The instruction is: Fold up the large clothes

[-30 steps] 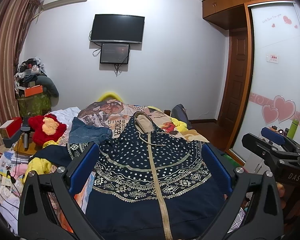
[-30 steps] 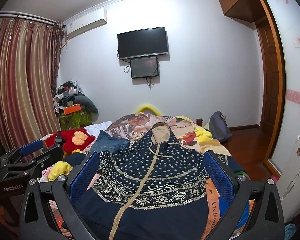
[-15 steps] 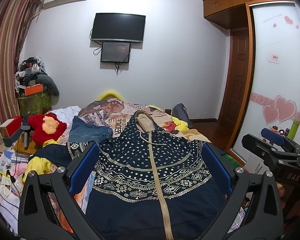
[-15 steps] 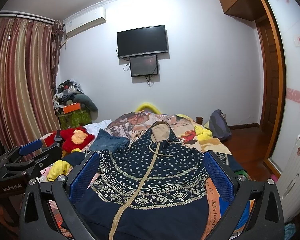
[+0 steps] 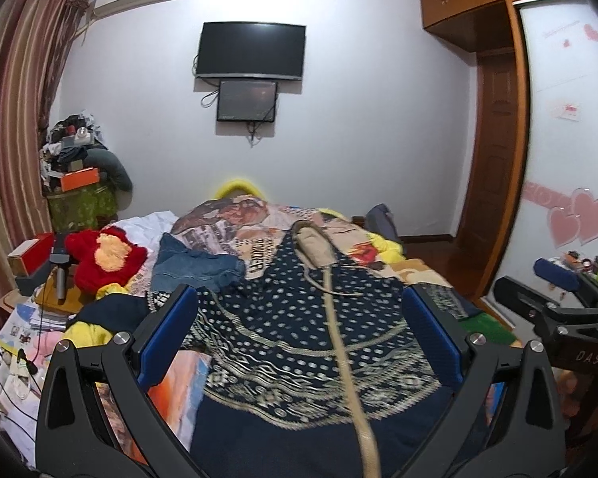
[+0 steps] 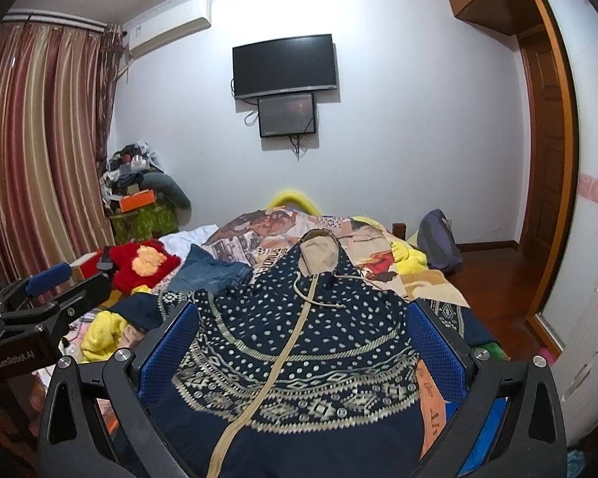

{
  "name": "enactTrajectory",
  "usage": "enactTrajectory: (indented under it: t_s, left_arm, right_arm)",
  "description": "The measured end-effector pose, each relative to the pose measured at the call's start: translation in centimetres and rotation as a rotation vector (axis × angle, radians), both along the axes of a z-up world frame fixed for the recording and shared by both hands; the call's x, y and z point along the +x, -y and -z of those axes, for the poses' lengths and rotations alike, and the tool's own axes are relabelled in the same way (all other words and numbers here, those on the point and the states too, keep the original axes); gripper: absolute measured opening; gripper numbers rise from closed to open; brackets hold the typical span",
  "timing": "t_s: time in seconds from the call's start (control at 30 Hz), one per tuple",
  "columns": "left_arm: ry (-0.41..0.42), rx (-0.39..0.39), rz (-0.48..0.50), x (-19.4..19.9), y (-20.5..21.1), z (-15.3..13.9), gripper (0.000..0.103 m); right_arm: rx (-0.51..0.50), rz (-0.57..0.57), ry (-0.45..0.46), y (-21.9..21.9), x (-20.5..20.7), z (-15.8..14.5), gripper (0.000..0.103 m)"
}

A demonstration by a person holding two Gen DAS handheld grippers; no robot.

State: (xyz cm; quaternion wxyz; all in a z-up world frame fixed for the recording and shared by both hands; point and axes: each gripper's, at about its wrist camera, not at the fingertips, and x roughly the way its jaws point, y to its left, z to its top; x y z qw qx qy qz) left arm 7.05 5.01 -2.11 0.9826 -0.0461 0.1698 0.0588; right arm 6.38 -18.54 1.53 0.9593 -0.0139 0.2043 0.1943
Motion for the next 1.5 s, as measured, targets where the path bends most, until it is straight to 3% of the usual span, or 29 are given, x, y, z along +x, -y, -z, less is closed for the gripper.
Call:
enactTrajectory:
  t_s: [0.17,0.4,0.57,0.7,0.8,0.9,1.03,1.13,1.2,1.37,1.5]
  left_arm:
    - [-0.073,-0.016,-0.065,4.7,-4.0,1.9,0.103]
    - [-0.222,-0.075,-0.171,11.1,-11.7,6.7,0.103]
    - [-0.329,-0.192,-0.243,13.5,-18.3,11.6,0.103]
    - [-0.434,-0.282,-0.295,13.8,-23.3,16.3,0.103]
    - [-0.498,-0.371,-0.280,14.3,-26.5,19.2,0.103]
    - [-0.523,-0.457,-0.264,15.0,-29.1,21.6,0.102]
    - [-0.535,-0.513,-0.232,16.7,-31.1,23.6,0.088]
    - [-0.530,-0.619,-0.223,17.7,-32.8,25.2,0.078]
    - [-0.542,-0.638,-0.247,18.3,-33.6,26.0,0.071]
    - [-0.522,-0.541,-0.321,19.5,-34.9,26.0,0.049]
    - [-0.518,-0.397,-0.422,20.6,-35.4,24.8,0.025]
  right_arm:
    - [-0.024,-0.014,-0.042,-2.5,5.2,1.1,0.103]
    - [-0.079,-0.049,-0.109,-6.6,13.5,4.3,0.103]
    - [-0.133,-0.090,-0.193,-10.2,19.1,8.3,0.103]
    - [-0.191,-0.151,-0.341,-12.7,23.5,13.5,0.103]
    - [-0.243,-0.171,-0.442,-14.1,26.2,17.2,0.103]
    - [-0.265,-0.182,-0.477,-14.9,27.6,19.4,0.103]
    - [-0.279,-0.197,-0.499,-15.4,29.0,20.9,0.103]
    - [-0.283,-0.201,-0.511,-15.8,29.6,21.3,0.103]
    - [-0.283,-0.205,-0.522,-16.0,30.0,21.6,0.103]
    - [-0.285,-0.213,-0.528,-16.5,30.2,21.9,0.103]
    - [-0.289,-0.215,-0.530,-16.6,29.9,21.8,0.103]
